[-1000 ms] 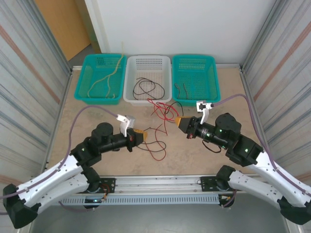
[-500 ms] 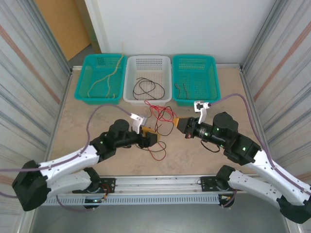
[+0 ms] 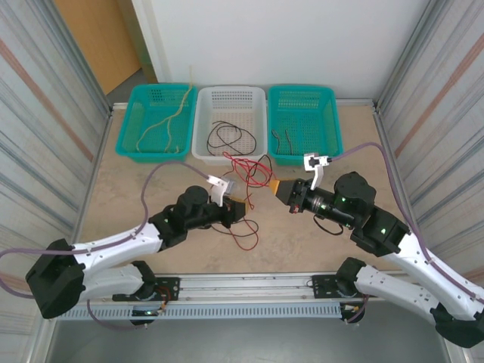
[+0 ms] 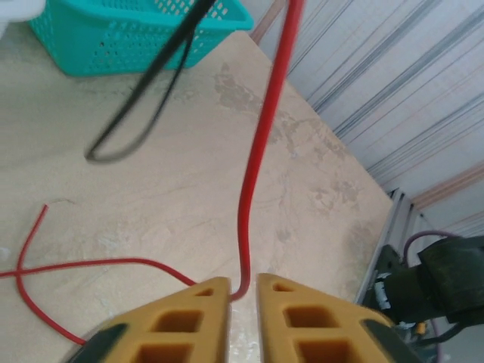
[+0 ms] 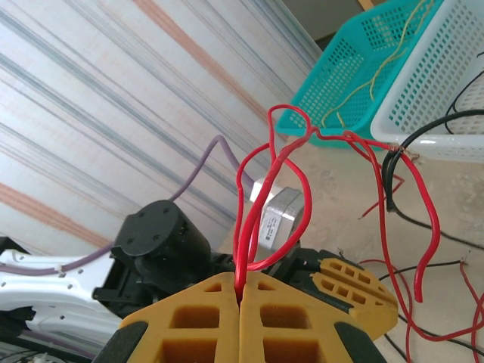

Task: Untangle the cables

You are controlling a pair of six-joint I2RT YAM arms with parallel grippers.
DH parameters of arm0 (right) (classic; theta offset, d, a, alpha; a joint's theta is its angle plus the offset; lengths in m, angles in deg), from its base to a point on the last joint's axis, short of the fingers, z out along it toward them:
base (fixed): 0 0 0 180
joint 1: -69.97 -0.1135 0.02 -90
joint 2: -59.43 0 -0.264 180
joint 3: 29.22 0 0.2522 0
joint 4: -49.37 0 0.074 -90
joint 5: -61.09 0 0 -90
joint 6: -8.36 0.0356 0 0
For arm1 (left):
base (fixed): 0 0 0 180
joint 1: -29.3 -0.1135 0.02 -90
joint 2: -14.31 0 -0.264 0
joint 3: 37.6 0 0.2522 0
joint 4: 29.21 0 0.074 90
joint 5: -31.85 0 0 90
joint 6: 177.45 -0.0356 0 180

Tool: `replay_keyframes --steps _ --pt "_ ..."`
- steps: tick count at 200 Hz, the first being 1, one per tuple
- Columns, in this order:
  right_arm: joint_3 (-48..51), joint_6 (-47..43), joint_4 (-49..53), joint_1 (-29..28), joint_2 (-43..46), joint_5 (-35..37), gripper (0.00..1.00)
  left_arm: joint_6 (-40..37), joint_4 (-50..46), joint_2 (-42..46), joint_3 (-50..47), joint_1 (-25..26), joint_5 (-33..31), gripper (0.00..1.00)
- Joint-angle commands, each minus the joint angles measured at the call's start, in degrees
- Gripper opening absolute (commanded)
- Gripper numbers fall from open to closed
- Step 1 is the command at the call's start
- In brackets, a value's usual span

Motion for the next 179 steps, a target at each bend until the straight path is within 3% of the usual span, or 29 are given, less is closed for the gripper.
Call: replay_keyframes --steps 1,17,45,81,121,179 --pt "-1.8 0.4 -2.6 0.0 0.6 -0.6 0.0 -0.2 -0.5 2.4 -0.5 0.4 -1.7 0.42" --pt "-1.8 0.6 -3.0 0.0 0.2 -0.8 0.0 0.2 0.3 3.1 -1.3 0.4 -2.3 0.51" --pt "-1.5 1.0 -3.8 -0.1 0.1 -1.1 0.0 0.6 1.9 0.8 -0.5 0.4 -3.2 0.52" --pt "-1.1 1.1 -3.3 -0.3 0.8 -0.6 0.0 0.4 2.1 -4.6 3.2 0.4 -2.8 0.36" --pt "-0.4 0.9 -1.8 -0.4 2.5 1.5 0.0 0.1 -0.3 -3.2 4.4 0.5 -2.7 0.0" --pt "-1.9 0.5 3.3 0.4 0.5 8.2 0.0 -3.4 -10.5 9.6 2.3 1.0 -3.8 0.0"
